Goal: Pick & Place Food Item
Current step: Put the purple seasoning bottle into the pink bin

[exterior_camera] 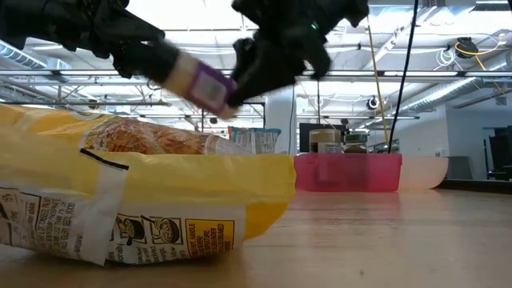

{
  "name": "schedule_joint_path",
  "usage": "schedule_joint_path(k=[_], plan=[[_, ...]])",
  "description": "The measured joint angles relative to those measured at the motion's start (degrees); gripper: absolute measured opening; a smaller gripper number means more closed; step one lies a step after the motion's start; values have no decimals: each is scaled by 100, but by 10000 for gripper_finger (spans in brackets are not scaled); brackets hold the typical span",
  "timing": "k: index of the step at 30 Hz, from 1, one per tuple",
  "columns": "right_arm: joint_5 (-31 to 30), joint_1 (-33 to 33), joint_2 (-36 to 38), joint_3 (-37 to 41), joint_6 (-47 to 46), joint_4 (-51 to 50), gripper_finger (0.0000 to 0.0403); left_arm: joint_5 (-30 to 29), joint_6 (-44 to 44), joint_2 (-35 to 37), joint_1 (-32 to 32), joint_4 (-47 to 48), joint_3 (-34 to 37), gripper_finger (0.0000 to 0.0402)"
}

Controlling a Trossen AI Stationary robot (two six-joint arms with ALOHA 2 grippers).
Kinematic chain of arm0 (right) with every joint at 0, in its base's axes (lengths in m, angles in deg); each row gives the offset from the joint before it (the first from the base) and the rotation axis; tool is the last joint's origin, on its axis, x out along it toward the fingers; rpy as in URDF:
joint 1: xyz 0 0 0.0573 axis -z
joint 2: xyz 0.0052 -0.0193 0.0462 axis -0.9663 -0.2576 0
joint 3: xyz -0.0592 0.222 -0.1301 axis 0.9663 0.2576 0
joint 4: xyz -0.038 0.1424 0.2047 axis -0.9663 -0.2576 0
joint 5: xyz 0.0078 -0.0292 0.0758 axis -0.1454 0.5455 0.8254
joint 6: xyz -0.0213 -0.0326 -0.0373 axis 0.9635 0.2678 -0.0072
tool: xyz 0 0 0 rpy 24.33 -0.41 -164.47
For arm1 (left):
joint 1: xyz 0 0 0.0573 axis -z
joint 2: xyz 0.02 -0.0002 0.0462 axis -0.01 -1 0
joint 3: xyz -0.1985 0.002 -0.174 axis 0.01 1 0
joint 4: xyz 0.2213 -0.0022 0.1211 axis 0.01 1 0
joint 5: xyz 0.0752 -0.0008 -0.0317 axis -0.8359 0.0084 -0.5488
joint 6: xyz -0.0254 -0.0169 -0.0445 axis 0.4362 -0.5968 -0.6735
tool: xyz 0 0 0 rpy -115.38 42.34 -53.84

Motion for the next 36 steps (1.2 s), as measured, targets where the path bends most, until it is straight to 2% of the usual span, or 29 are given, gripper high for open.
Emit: schedule_joint_path(k=[6, 12, 17, 25, 28, 31, 36], plan=[[168, 367, 281, 128, -569, 892, 175, 71, 14, 0, 2, -3, 0, 274], [1781, 939, 263, 746, -1737, 2681, 174, 81, 149, -2, 2, -84, 0, 273], [2244, 1002, 272, 1546, -2363, 4251, 174, 68, 435, 0, 2, -272, -1, 274], [2231, 829, 263, 2703, -3001, 6794, 174, 317, 474, 0, 7, -522, 0, 274], [1932, 819, 263, 2920, -3117, 7528, 174, 350, 472, -4, 7, -577, 0, 274], [1553, 823, 270, 2959, -3080, 7829, 174, 291, 472, -254, 7, -1061, -2, 273], [1151, 819, 267, 2903, -2826, 7886, 174, 258, 551, -1163, 1, -2096, -1, 274]])
